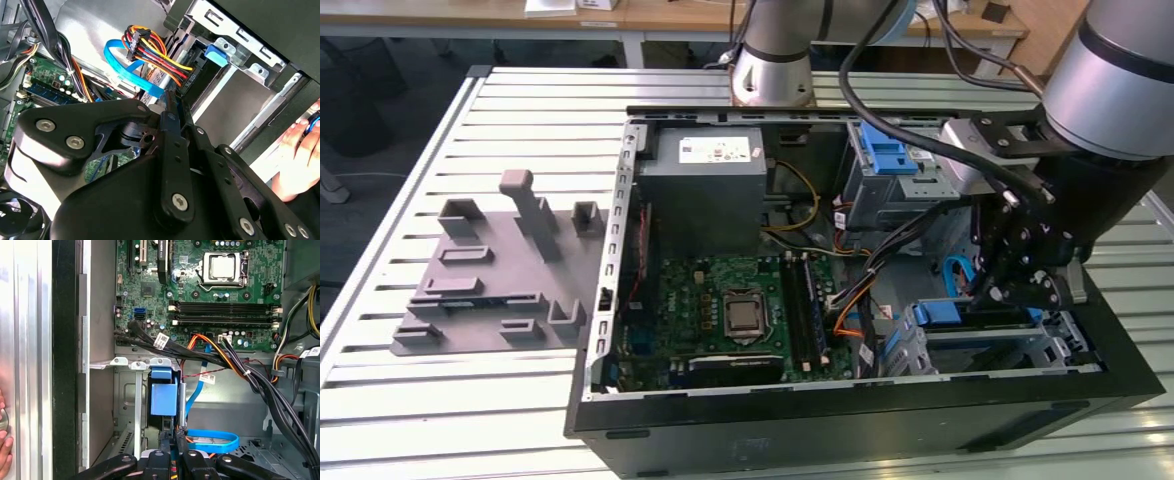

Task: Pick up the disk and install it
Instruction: 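Insert the second disk wire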

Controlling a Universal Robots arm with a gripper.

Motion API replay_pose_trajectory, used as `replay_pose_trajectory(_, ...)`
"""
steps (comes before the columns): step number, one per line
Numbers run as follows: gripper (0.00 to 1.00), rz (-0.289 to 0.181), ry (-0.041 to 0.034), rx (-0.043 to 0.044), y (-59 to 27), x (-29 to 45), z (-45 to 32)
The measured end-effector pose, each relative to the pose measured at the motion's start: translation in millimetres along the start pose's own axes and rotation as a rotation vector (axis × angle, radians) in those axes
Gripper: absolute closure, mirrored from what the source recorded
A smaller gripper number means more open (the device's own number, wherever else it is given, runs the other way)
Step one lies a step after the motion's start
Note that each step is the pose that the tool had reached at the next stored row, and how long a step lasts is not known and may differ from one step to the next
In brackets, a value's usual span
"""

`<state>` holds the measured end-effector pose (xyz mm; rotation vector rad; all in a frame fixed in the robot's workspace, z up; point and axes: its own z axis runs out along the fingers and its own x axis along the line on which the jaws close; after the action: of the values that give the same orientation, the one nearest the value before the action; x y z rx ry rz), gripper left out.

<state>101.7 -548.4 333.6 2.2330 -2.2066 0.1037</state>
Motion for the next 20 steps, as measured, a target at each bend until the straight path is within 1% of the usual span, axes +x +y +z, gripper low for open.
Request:
replay_pose_trajectory(6,0.84,0.0,-0.0006,0.0,-0.5,0.0,0.7)
replay_pose_trajectory(12,0.84,0.0,-0.0005,0.0,-0.3,0.3,4.0)
replay_pose_trajectory(17,0.84,0.0,-0.0005,0.0,-0.3,0.6,5.1)
replay_pose_trajectory(18,0.83,0.0,-0.0006,0.0,-0.3,0.6,5.1)
replay_pose_trajectory(19,0.76,0.0,-0.0008,0.0,-0.3,0.6,5.1)
replay_pose_trajectory(20,0.76,0.0,-0.0012,0.0,-0.3,0.7,4.8)
